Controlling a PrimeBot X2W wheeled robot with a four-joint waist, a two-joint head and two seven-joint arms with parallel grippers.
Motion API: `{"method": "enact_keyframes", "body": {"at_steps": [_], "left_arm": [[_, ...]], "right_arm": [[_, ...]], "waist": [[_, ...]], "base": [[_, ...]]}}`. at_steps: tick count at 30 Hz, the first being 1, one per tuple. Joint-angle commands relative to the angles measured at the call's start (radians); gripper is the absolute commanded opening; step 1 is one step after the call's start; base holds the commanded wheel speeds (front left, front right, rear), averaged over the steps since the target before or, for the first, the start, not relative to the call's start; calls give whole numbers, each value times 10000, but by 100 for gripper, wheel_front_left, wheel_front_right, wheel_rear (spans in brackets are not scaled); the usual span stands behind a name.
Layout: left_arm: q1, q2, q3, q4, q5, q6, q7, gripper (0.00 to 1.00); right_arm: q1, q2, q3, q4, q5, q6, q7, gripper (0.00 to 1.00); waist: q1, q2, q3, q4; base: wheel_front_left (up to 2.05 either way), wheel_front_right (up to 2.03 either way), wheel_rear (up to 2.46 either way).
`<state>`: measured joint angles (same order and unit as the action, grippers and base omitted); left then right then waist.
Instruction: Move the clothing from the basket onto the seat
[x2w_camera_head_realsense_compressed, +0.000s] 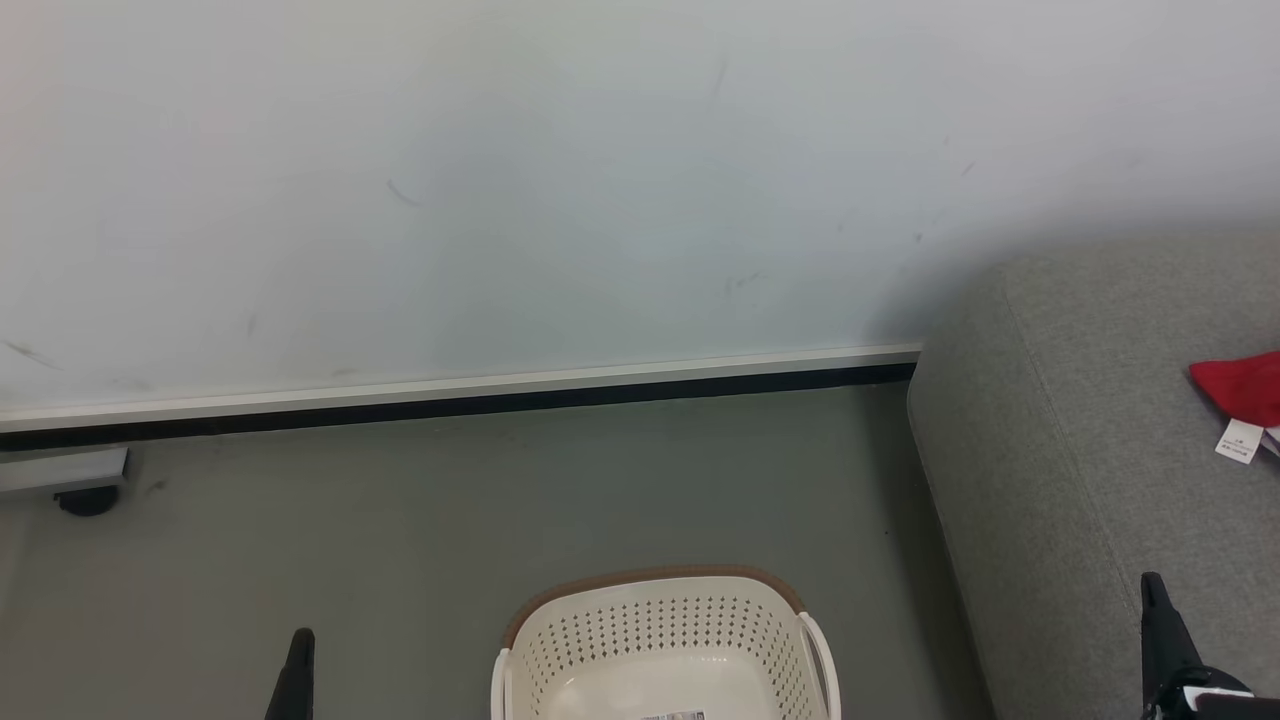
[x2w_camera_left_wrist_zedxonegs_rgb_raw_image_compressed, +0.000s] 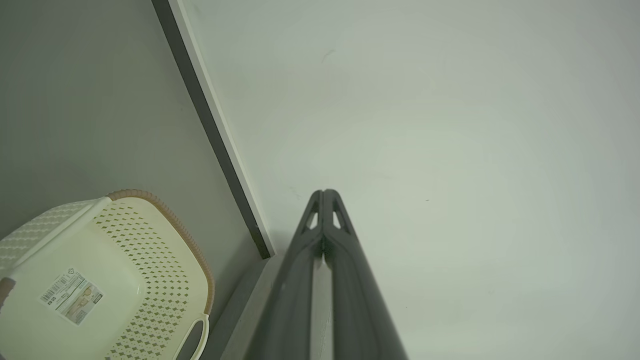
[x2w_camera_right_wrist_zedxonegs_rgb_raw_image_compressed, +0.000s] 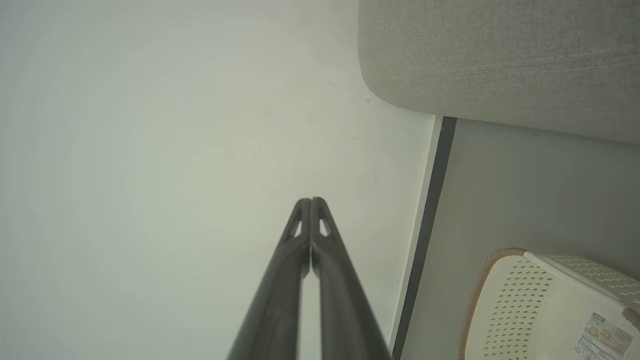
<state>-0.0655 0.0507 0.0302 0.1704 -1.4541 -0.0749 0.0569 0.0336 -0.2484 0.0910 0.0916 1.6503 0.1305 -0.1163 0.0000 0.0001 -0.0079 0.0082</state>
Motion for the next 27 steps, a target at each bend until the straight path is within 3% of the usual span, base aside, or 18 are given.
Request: {"method": "enact_keyframes", "body": {"at_steps": [1, 27], "left_arm": [[-138, -1, 63, -59, -315, -29, 76, 0], [-152, -7, 112, -99, -1689, -64, 441, 0]], "right_arm": [[-38, -148, 24, -59, 350, 4, -55, 0], [-82, -534, 173, -215, 2211, 4, -230, 0]], "waist": [[0, -1, 7, -8], [0, -1, 73, -82]], "base": [[0, 0, 0], [0, 0, 0]]}}
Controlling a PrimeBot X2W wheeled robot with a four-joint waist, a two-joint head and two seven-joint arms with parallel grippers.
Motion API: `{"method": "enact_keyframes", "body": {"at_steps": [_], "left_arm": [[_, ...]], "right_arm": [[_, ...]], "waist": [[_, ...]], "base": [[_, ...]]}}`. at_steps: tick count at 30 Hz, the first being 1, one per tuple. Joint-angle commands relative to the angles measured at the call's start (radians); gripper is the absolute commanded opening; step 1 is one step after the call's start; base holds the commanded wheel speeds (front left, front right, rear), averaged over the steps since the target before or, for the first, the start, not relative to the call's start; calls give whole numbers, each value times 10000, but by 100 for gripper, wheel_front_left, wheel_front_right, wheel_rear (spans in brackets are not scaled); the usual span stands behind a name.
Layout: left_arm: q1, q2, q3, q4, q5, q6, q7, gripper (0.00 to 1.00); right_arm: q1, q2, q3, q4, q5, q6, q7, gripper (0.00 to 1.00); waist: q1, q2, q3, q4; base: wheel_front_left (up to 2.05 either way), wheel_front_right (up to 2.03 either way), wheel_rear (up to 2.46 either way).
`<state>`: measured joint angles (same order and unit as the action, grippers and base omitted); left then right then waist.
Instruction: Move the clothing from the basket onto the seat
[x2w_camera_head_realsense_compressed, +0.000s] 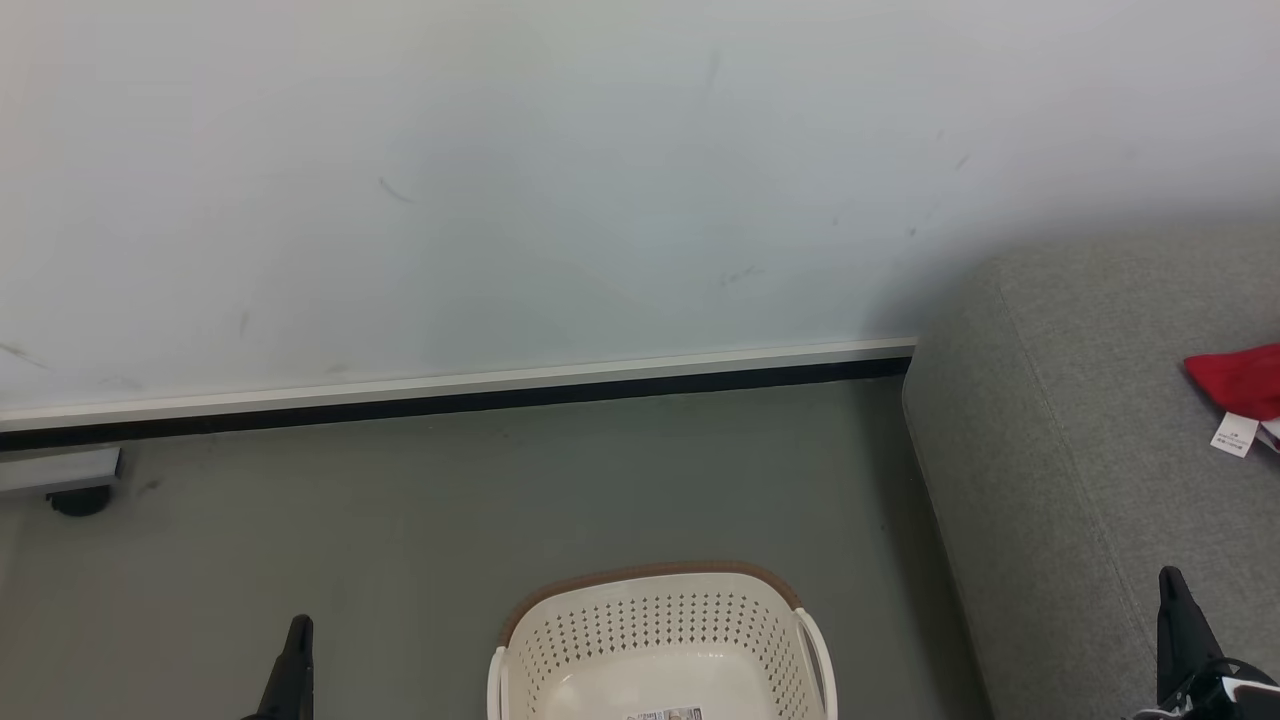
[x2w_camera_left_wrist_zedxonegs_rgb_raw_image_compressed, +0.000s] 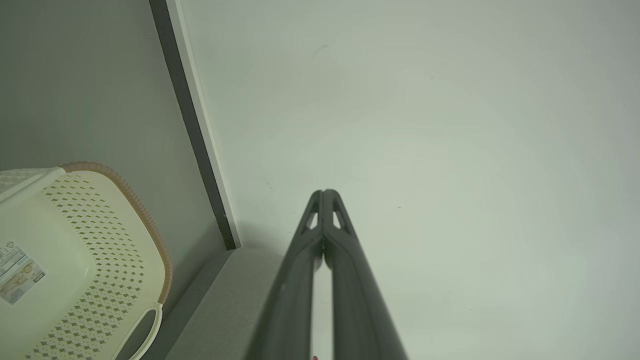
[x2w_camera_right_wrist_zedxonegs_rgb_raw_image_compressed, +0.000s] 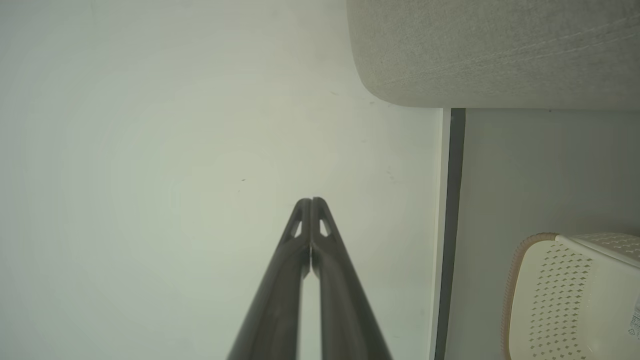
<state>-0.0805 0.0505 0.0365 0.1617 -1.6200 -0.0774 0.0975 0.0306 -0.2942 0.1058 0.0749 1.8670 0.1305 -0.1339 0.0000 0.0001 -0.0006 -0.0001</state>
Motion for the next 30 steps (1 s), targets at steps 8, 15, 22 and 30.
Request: {"method": "enact_keyframes", "body": {"at_steps": [8, 15, 22, 30], "left_arm": [[-1, -5, 49, -13, -29, -39, 34, 0], [0, -5, 47, -15, -29, -39, 34, 0], [1, -5, 47, -16, -28, -39, 33, 0], [2, -5, 48, -16, -30, -38, 24, 0]], "right_arm": [[-53, -119, 67, -63, 93, 4, -82, 0], [-54, -154, 106, -77, 119, 4, -138, 0], [-55, -179, 141, -88, 156, 4, -154, 0], [-57, -221, 185, -95, 190, 4, -197, 0]], "waist": [[0, -1, 0, 1], [0, -1, 1, 1], [0, -1, 1, 1], [0, -1, 1, 1]], "base": [[0, 0, 0], [0, 0, 0], [0, 0, 0], [0, 0, 0]]}}
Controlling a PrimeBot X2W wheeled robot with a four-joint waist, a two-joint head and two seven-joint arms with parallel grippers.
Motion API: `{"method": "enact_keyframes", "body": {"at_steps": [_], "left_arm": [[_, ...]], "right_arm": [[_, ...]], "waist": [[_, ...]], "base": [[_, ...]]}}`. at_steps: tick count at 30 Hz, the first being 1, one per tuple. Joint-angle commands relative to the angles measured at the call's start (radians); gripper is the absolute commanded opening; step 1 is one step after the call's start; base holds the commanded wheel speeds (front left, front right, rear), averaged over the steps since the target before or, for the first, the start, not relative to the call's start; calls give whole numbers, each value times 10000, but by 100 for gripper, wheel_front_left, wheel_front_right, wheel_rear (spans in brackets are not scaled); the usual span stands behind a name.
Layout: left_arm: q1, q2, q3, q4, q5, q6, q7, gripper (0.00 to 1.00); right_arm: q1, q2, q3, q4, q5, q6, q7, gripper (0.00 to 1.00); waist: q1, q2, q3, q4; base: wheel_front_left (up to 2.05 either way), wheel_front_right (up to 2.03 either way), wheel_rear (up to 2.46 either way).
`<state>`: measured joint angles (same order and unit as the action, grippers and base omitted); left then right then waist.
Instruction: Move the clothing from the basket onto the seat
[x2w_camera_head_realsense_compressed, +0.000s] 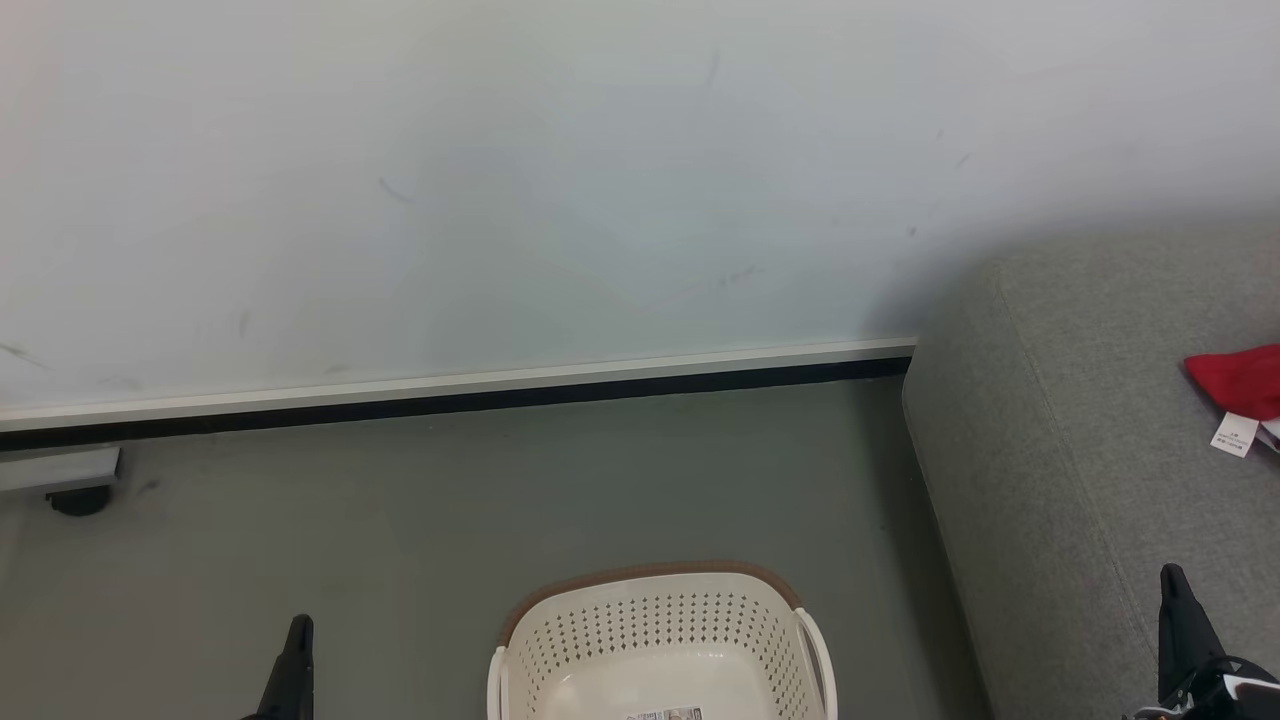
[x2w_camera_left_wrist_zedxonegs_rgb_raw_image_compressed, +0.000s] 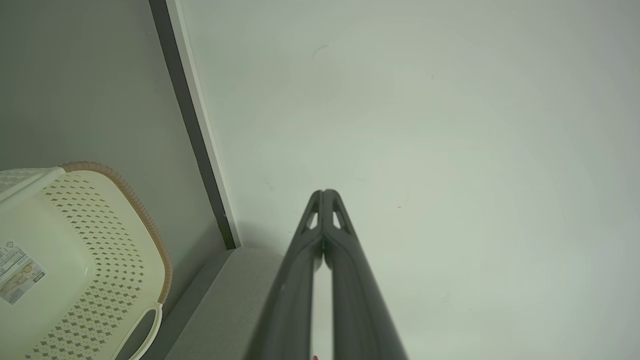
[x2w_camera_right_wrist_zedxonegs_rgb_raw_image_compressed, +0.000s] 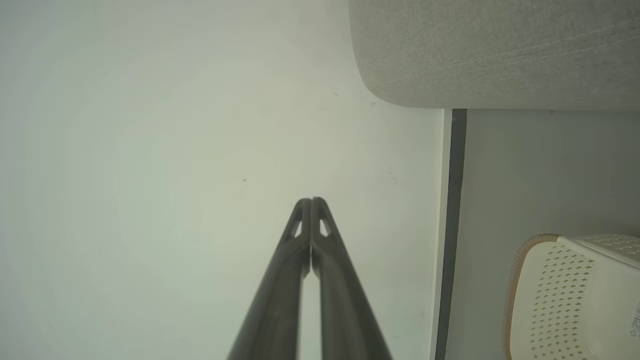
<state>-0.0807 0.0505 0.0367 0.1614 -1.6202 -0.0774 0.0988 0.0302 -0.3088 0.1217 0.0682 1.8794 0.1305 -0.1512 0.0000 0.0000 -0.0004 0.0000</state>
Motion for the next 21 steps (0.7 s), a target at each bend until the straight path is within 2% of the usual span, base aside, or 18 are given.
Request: {"method": "enact_keyframes", "body": {"at_steps": [1, 21], "left_arm": [[4, -5, 46, -12, -26, -38, 10, 0], [5, -6, 46, -15, -28, -38, 10, 0]], "right_arm": [[-53, -80, 31, -29, 63, 4, -31, 0], [-58, -145, 108, -54, 143, 4, -103, 0]], "waist": [[0, 0, 0, 0], [0, 0, 1, 0]], "base": [[0, 0, 0], [0, 0, 0]]}}
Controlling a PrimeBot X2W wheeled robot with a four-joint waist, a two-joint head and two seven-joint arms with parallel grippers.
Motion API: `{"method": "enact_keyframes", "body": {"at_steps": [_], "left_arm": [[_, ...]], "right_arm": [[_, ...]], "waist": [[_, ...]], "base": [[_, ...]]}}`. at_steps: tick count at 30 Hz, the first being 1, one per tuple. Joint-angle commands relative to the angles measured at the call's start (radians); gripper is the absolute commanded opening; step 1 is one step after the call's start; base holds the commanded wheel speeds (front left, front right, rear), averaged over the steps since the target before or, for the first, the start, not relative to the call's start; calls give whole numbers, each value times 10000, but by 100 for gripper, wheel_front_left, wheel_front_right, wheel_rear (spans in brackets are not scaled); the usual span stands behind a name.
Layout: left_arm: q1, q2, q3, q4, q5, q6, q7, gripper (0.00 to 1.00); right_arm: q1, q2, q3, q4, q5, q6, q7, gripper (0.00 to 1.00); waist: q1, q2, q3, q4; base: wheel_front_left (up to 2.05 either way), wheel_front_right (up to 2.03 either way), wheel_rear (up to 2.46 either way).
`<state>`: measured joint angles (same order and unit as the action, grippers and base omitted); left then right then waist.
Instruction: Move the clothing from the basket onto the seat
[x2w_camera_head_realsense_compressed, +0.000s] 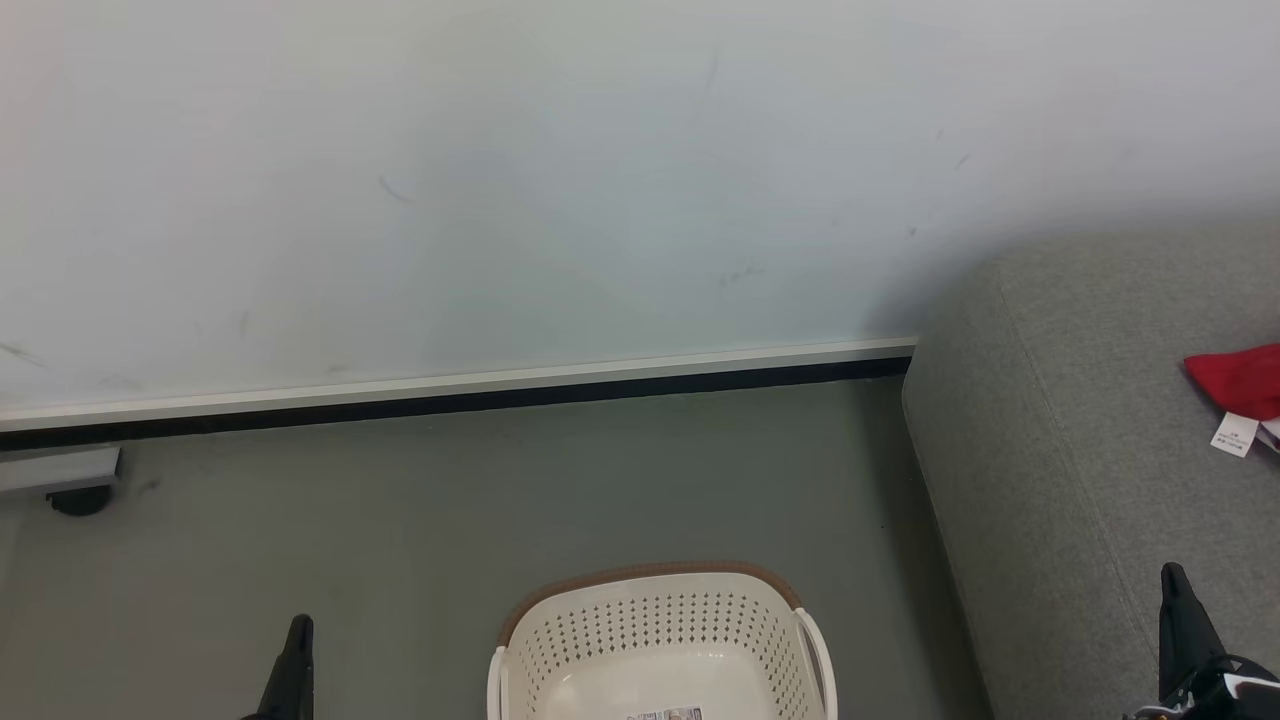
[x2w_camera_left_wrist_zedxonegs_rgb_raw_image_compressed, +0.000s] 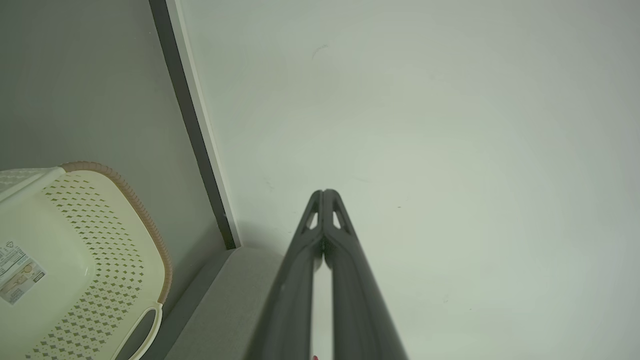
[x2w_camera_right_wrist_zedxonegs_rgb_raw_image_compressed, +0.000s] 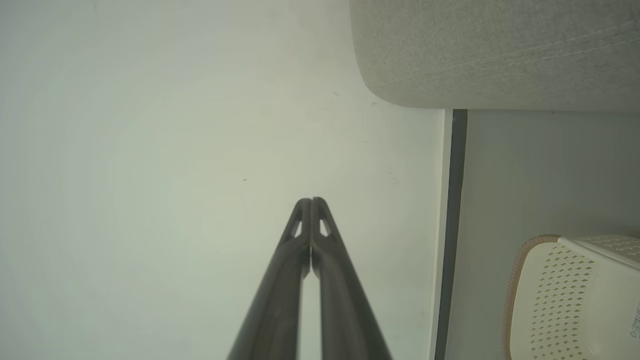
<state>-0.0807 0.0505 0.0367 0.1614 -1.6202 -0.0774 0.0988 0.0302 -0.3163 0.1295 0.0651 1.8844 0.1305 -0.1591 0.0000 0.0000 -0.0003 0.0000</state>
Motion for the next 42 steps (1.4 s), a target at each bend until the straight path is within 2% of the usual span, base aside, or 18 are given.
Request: {"method": "enact_keyframes", "body": {"at_steps": [1, 42], "left_arm": [[5, -6, 46, -15, -28, -38, 10, 0], [6, -6, 46, -17, -27, -38, 10, 0]], "right_arm": [[-57, -73, 32, -24, 98, 2, -29, 0], [-63, -169, 126, -54, 176, 4, -126, 0]], "waist": [[0, 0, 0, 0], [0, 0, 1, 0]], "base": [[0, 0, 0], [0, 0, 0]]}}
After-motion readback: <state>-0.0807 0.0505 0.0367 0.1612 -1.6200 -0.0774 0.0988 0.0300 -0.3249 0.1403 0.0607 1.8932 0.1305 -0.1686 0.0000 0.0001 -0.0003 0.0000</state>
